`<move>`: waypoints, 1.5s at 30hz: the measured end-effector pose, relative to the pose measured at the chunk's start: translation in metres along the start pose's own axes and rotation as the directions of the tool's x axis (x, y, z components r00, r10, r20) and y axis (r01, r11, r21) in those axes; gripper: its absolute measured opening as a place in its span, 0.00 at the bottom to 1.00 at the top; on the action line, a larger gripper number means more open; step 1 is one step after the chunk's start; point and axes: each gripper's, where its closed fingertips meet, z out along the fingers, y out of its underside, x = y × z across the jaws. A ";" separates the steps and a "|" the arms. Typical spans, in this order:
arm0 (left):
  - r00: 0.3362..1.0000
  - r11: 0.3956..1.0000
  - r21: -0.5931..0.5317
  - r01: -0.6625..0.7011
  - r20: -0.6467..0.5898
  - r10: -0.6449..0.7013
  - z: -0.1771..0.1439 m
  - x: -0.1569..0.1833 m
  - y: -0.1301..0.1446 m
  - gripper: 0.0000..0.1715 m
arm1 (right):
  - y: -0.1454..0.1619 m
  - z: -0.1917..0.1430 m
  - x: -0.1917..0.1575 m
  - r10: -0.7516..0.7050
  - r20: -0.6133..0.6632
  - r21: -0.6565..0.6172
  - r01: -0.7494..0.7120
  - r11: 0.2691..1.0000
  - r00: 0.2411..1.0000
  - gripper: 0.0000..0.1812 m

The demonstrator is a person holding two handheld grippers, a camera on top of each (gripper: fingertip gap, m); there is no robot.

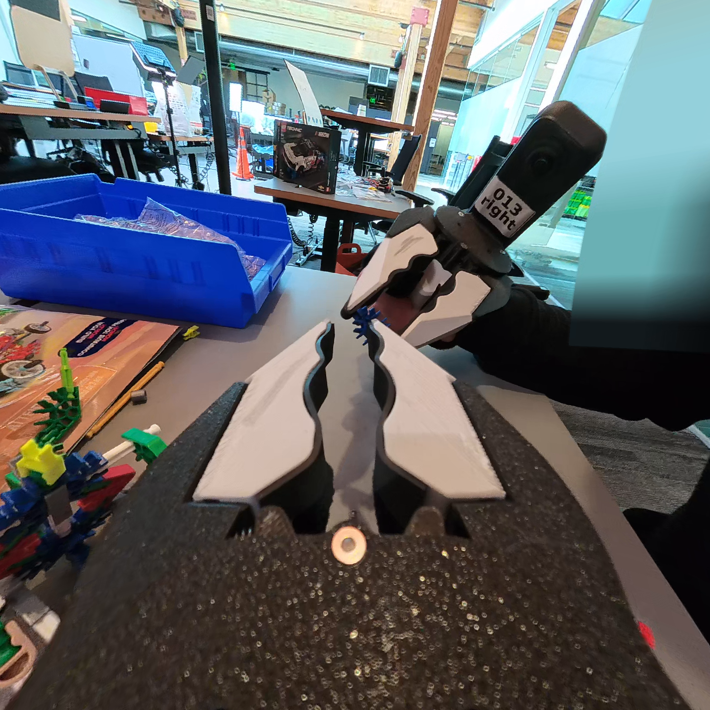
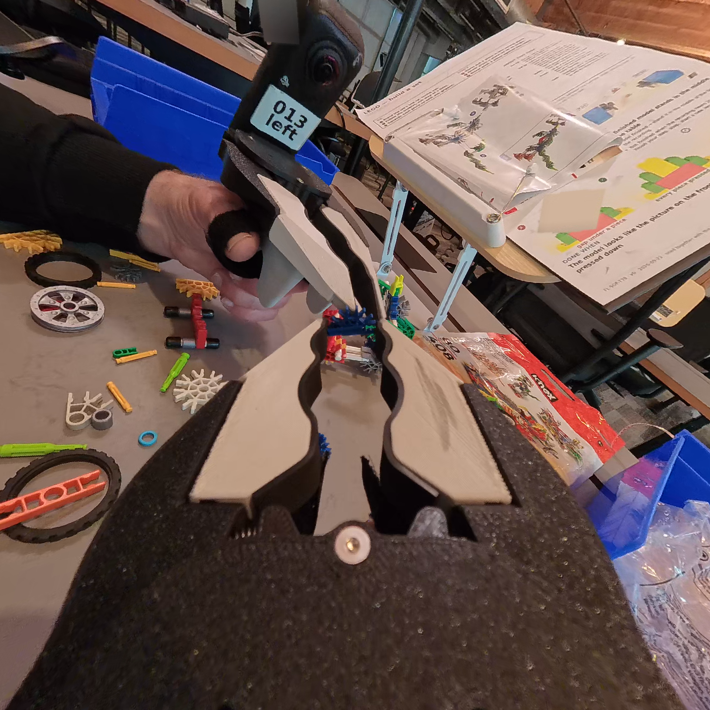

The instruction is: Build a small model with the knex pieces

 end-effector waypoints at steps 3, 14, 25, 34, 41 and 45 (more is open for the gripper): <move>0.999 0.999 -0.019 -0.030 0.035 0.031 0.001 -0.003 0.001 0.09 | 0.003 0.001 0.001 -0.014 -0.013 -0.018 0.014 1.000 1.000 0.13; 0.978 0.981 -0.097 -0.166 0.107 0.176 -0.005 -0.011 0.003 0.18 | 0.006 0.002 0.001 -0.035 -0.019 -0.034 0.035 0.999 0.999 0.13; 0.997 0.998 -0.027 0.051 -0.058 -0.052 -0.007 0.001 0.003 0.10 | -0.003 -0.001 0.002 -0.015 -0.016 0.013 0.015 1.000 1.000 0.13; 0.980 0.989 -0.005 0.147 -0.136 -0.147 -0.006 0.008 0.001 0.06 | -0.005 -0.001 0.001 -0.033 -0.020 0.018 0.034 0.999 0.999 0.13; 0.984 0.993 -0.008 0.121 -0.132 -0.121 -0.005 0.010 0.001 0.06 | -0.001 0.001 0.000 -0.059 -0.028 -0.002 0.059 0.998 0.998 0.13; 0.992 0.997 -0.025 0.079 -0.101 -0.081 -0.004 0.009 0.002 0.06 | 0.000 0.001 0.000 -0.074 -0.038 -0.010 0.074 0.997 0.997 0.13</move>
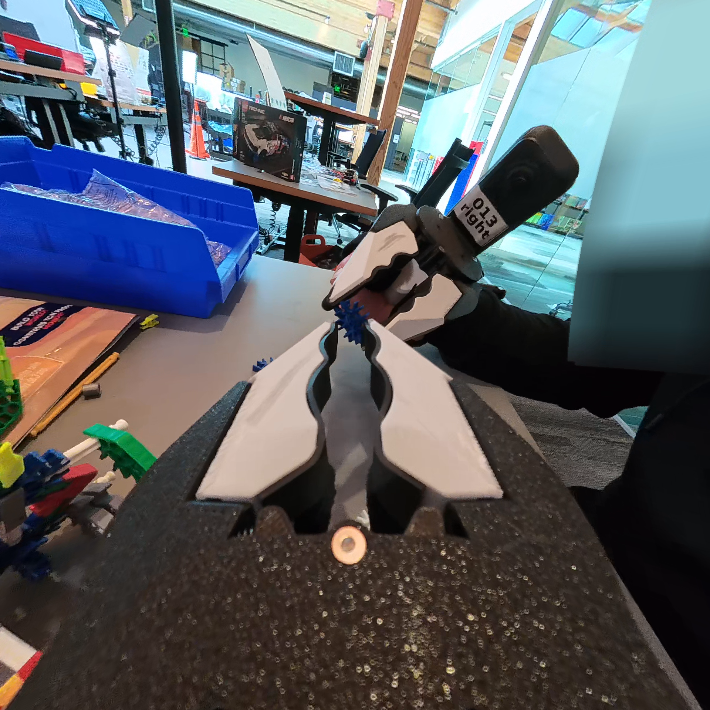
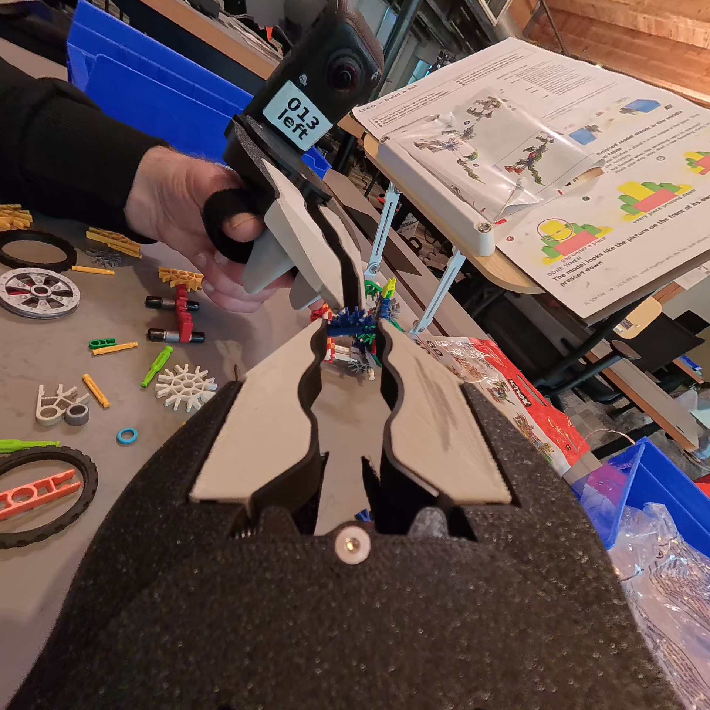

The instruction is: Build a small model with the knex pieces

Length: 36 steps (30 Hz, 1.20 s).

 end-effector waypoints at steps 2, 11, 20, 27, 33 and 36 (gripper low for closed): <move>1.000 1.000 -0.002 -0.001 0.014 0.001 0.000 -0.002 0.000 0.05 | 0.000 0.000 0.000 -0.006 -0.004 -0.002 0.006 1.000 1.000 0.13; 0.999 1.000 -0.017 0.016 0.043 -0.016 0.001 -0.008 0.004 0.01 | 0.006 0.003 -0.001 -0.052 -0.024 -0.042 0.051 0.998 0.998 0.13; 0.996 0.999 -0.033 0.005 0.092 -0.002 0.003 -0.012 0.004 0.00 | 0.015 0.006 0.002 -0.089 -0.047 -0.098 0.084 0.992 0.995 0.14; 0.990 0.998 -0.055 0.017 0.141 -0.009 0.005 -0.017 0.005 0.00 | 0.018 0.006 0.006 -0.102 -0.062 -0.119 0.094 0.988 0.993 0.13; 0.989 0.998 -0.057 0.031 0.147 -0.022 0.004 -0.019 0.004 0.05 | 0.016 0.005 0.005 -0.094 -0.058 -0.110 0.087 0.990 0.994 0.13; 0.992 0.997 -0.063 0.047 0.122 -0.039 0.005 -0.016 0.006 0.05 | 0.016 0.006 0.005 -0.097 -0.058 -0.111 0.090 0.990 0.994 0.13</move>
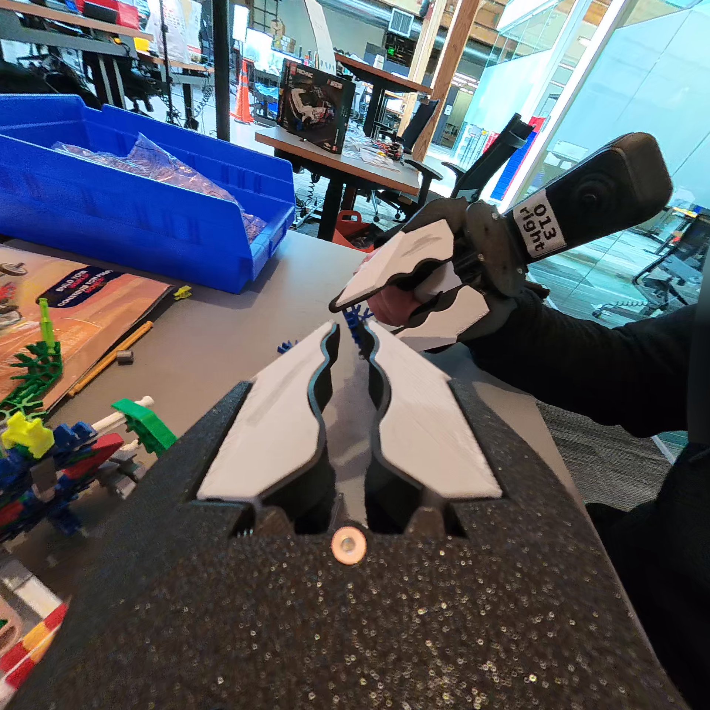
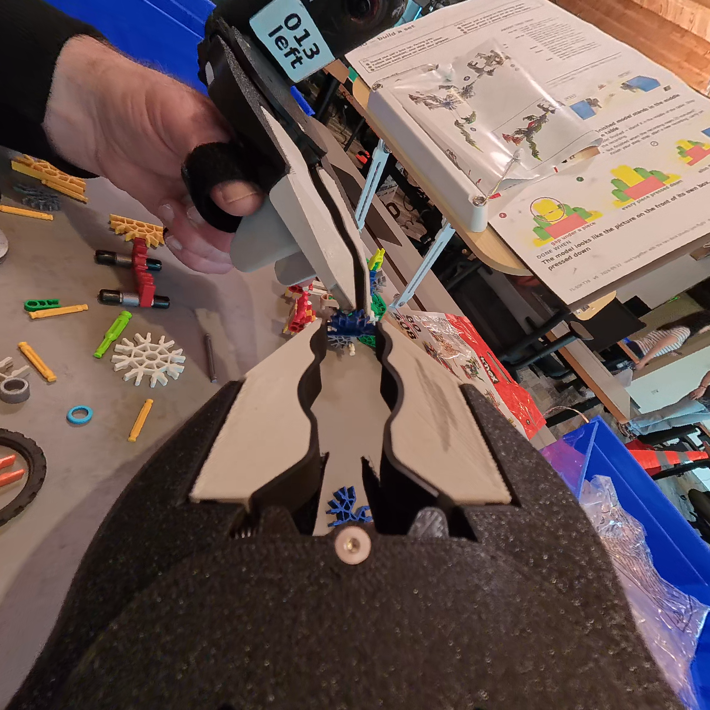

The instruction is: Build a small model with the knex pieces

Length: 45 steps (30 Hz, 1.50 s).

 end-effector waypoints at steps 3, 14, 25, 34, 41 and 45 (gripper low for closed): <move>1.000 1.000 0.011 0.009 -0.003 -0.009 -0.002 -0.001 -0.002 0.06 | -0.002 -0.001 0.000 0.000 0.001 0.010 0.000 1.000 1.000 0.13; 0.997 0.998 -0.010 0.055 -0.048 -0.055 -0.002 0.001 0.003 0.08 | -0.002 0.000 -0.002 -0.011 0.004 0.008 0.011 1.000 1.000 0.13; 0.999 0.998 -0.058 0.035 -0.016 -0.036 0.002 -0.003 0.013 0.02 | 0.010 0.008 -0.004 0.026 0.016 -0.034 -0.025 0.999 1.000 0.14; 0.999 0.996 -0.091 0.020 0.036 -0.017 0.007 -0.008 0.019 0.00 | 0.022 0.011 -0.005 0.020 0.012 -0.086 -0.019 0.996 1.000 0.14; 0.999 0.995 -0.088 0.043 0.028 -0.041 0.008 -0.008 0.019 0.00 | 0.023 0.011 -0.004 -0.003 0.008 -0.098 0.004 0.995 1.000 0.13; 0.998 0.995 -0.082 0.051 0.024 -0.050 0.008 -0.008 0.018 0.00 | 0.022 0.010 -0.004 -0.003 0.004 -0.099 0.004 0.995 1.000 0.13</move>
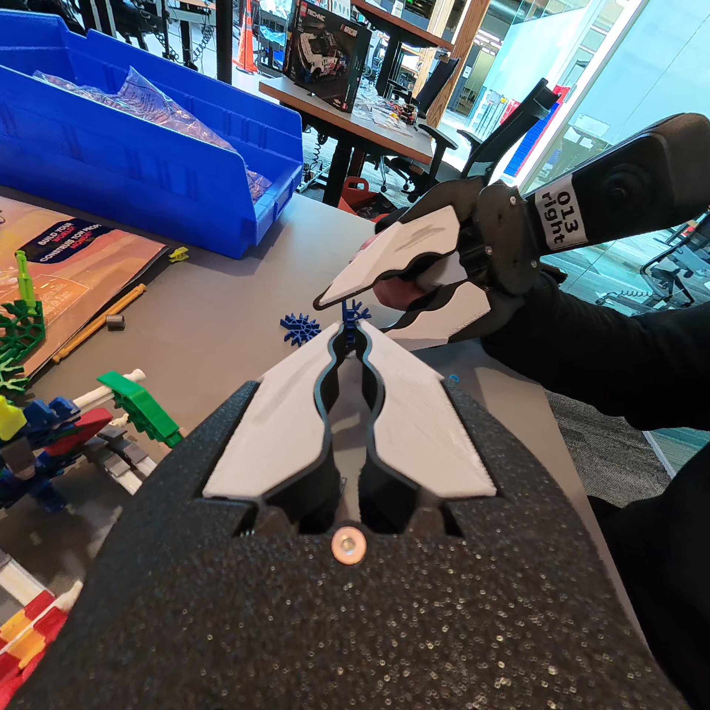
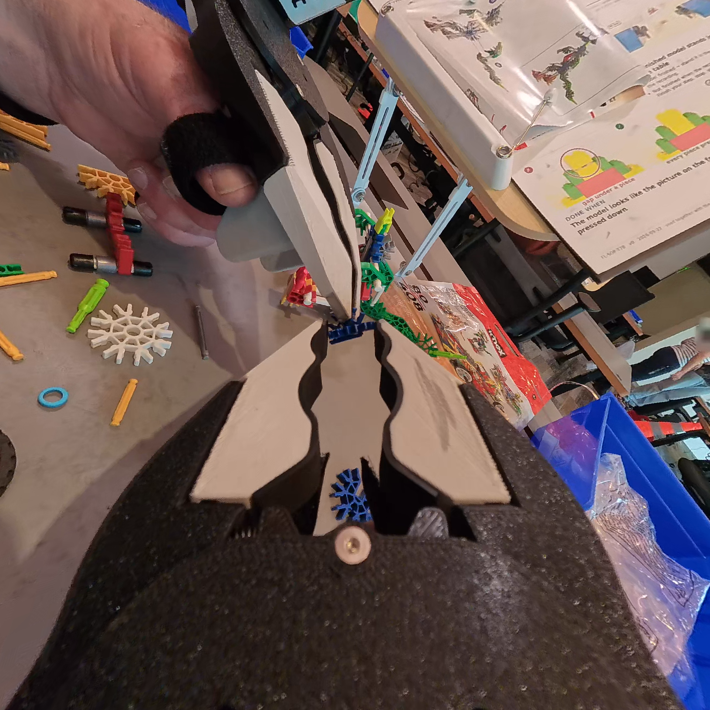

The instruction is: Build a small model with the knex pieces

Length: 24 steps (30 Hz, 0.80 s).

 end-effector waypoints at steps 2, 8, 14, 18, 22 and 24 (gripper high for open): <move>1.000 1.000 -0.002 -0.004 0.000 0.004 0.000 0.000 0.000 0.01 | 0.000 0.000 0.000 0.007 0.004 -0.001 -0.007 1.000 1.000 0.12; 1.000 1.000 0.001 0.008 -0.011 -0.008 0.000 0.001 0.000 0.00 | 0.000 0.000 -0.001 0.019 0.009 -0.009 -0.018 1.000 1.000 0.12; 1.000 1.000 -0.018 -0.003 -0.008 0.003 0.001 0.001 0.004 0.00 | 0.003 0.000 -0.004 0.030 0.028 -0.034 -0.029 0.999 0.999 0.11; 1.000 1.000 -0.008 0.006 -0.011 -0.006 0.000 -0.001 0.002 0.00 | 0.002 0.001 -0.003 0.087 0.038 -0.022 -0.086 0.996 0.995 0.12; 0.999 0.998 0.045 0.049 -0.004 -0.049 -0.004 -0.007 -0.006 0.00 | 0.001 -0.002 0.007 0.128 0.010 0.000 -0.128 0.992 0.992 0.14; 0.996 0.993 0.072 0.088 0.002 -0.088 -0.008 -0.014 -0.008 0.00 | 0.001 -0.005 0.014 0.140 -0.016 0.009 -0.140 0.990 0.990 0.15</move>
